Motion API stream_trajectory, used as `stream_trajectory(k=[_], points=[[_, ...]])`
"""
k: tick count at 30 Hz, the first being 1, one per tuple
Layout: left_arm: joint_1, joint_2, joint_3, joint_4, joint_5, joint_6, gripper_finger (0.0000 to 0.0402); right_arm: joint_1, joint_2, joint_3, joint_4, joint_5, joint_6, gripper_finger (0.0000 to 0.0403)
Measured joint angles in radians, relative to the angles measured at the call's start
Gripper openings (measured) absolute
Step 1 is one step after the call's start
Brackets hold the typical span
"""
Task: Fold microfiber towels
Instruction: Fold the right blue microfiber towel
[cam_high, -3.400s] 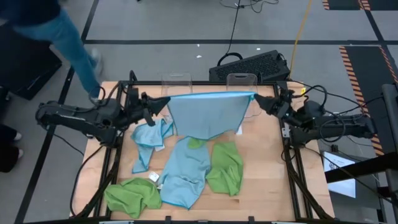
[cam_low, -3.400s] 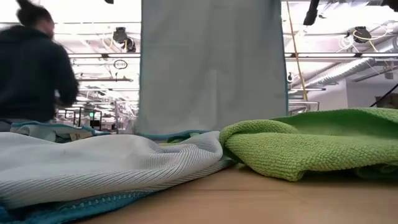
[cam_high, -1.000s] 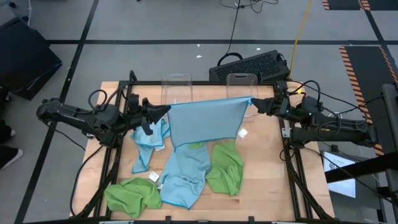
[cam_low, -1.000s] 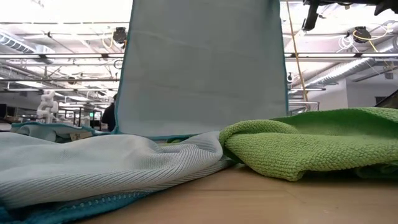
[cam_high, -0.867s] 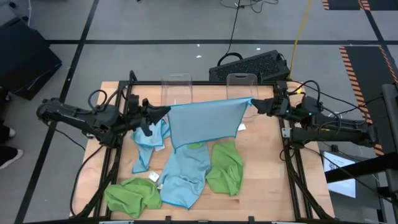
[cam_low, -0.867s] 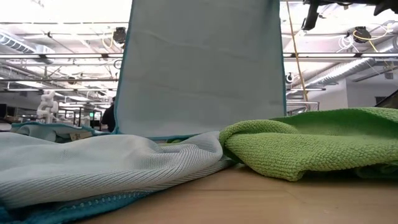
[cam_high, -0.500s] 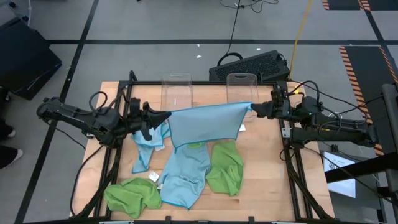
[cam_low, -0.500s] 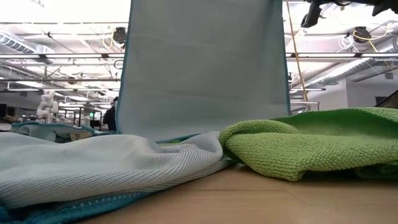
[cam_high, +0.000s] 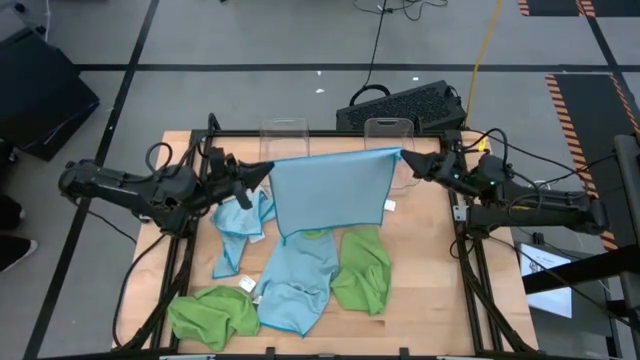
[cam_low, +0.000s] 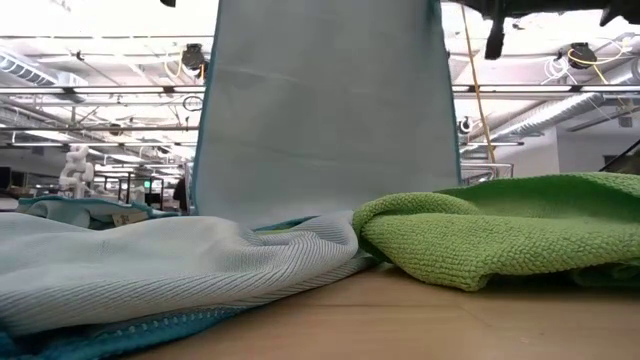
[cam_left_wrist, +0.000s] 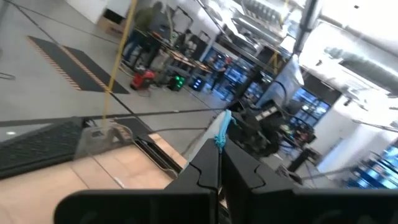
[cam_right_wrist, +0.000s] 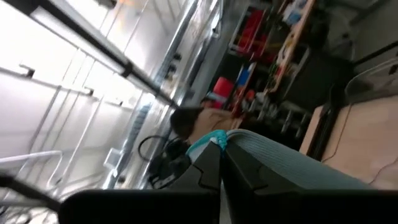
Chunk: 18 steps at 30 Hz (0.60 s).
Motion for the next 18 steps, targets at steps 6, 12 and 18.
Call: stream_trajectory(k=[6, 12, 18], points=[[0.104, 0.000, 0.000, 0.048, -0.002, 0.010, 0.0008, -0.004, 0.117, 0.000, 0.230, 0.088, -0.002, 0.0000], [0.222, 0.000, 0.000, 0.152, 0.088, 0.055, 0.0008, -0.046, 0.240, 0.000, 0.476, 0.107, 0.005, 0.0000], [0.265, -0.001, 0.000, 0.186, 0.247, 0.045, 0.0008, -0.073, 0.270, 0.000, 0.563, 0.013, 0.051, 0.0000]])
